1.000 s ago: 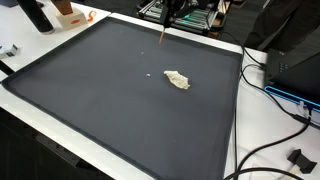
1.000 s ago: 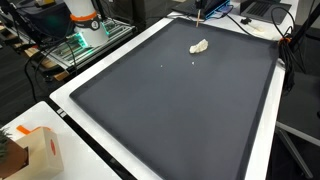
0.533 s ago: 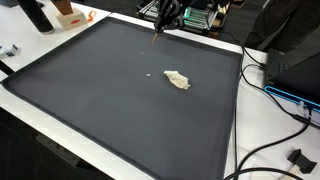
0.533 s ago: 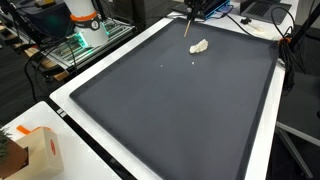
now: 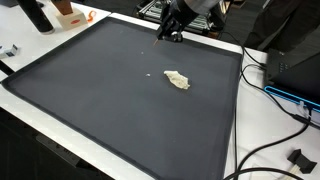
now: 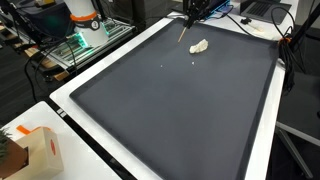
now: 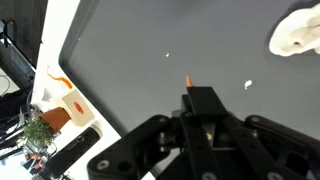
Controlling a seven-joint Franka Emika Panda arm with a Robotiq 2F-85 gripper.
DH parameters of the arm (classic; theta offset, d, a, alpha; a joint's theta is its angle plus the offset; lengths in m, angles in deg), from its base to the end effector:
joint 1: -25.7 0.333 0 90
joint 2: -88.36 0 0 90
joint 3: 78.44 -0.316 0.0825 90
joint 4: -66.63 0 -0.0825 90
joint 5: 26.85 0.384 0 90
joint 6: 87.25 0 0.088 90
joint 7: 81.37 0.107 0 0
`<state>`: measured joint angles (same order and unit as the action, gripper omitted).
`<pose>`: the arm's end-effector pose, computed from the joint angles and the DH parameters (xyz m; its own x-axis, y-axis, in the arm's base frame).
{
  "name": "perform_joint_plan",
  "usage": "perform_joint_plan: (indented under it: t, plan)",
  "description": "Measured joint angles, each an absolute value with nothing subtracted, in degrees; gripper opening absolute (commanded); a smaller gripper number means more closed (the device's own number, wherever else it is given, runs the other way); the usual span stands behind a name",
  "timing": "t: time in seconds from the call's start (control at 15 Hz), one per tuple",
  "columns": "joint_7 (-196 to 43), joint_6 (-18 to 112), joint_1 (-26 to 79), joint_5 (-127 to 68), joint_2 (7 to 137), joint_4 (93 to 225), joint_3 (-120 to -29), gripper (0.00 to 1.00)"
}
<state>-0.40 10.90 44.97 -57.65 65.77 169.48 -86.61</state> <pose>0.5522 0.2267 0.3125 0.7689 -0.5684 0.2928 -0.6270 -0.5806 0.5194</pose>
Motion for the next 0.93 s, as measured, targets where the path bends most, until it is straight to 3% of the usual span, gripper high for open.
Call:
perform_joint_plan:
  t: [0.93]
  plan:
    - [-3.2, 9.9, 47.6, -57.7, 57.4, 162.7, -85.8, 0.03]
